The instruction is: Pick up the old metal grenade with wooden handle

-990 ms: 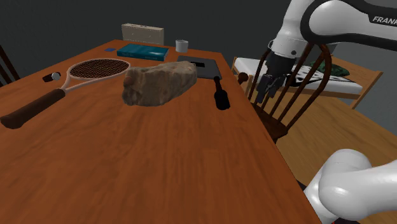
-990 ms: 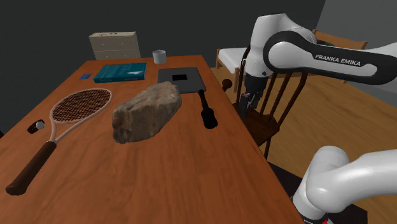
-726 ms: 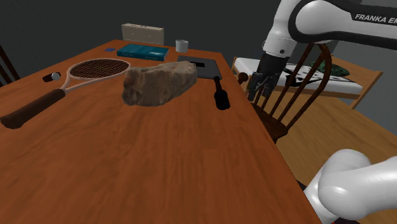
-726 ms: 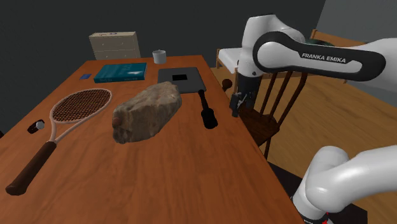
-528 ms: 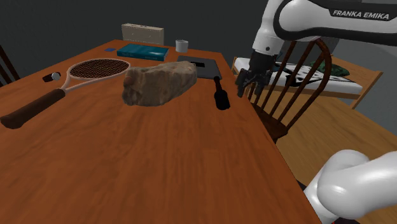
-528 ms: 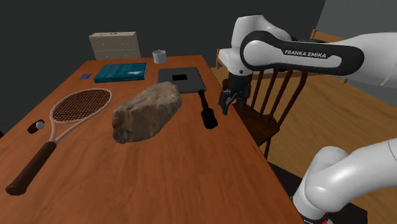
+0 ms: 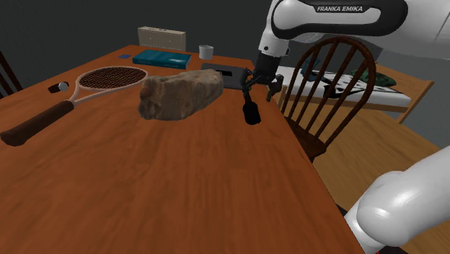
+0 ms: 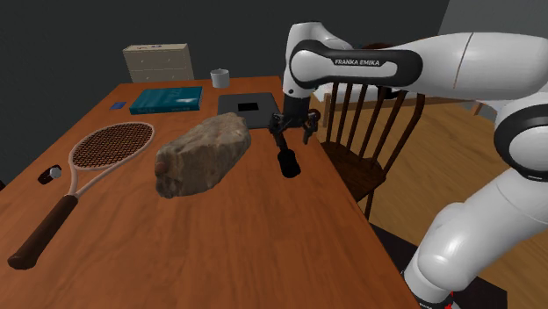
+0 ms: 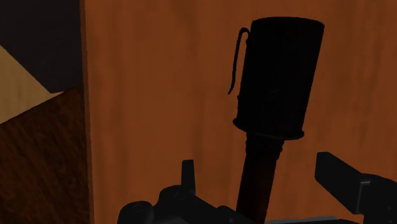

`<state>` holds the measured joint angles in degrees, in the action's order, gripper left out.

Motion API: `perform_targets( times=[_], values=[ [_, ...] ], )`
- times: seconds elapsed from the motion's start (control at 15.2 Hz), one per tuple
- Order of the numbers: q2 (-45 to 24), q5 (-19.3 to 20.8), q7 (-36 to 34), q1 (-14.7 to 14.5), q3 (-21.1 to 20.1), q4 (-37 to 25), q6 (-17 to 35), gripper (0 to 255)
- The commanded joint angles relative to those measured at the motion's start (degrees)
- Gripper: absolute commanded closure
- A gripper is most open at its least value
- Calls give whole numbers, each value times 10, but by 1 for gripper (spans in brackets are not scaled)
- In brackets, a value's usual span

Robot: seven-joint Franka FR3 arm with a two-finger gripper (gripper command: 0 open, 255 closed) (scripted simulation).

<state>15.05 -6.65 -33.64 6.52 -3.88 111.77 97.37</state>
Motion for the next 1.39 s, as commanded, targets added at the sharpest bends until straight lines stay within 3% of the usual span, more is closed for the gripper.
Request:
perform_targets(
  times=[0.0, 0.66, 0.73, 1.32],
  values=[
    [-46, -3, -52, 8, -3, -39, 8, 0],
    [-58, -5, -62, 9, -3, 8, 68, 0],
    [-59, -5, -62, 9, -3, 8, 68, 255],
    [-58, -5, -62, 9, -3, 8, 68, 255]
  ],
)
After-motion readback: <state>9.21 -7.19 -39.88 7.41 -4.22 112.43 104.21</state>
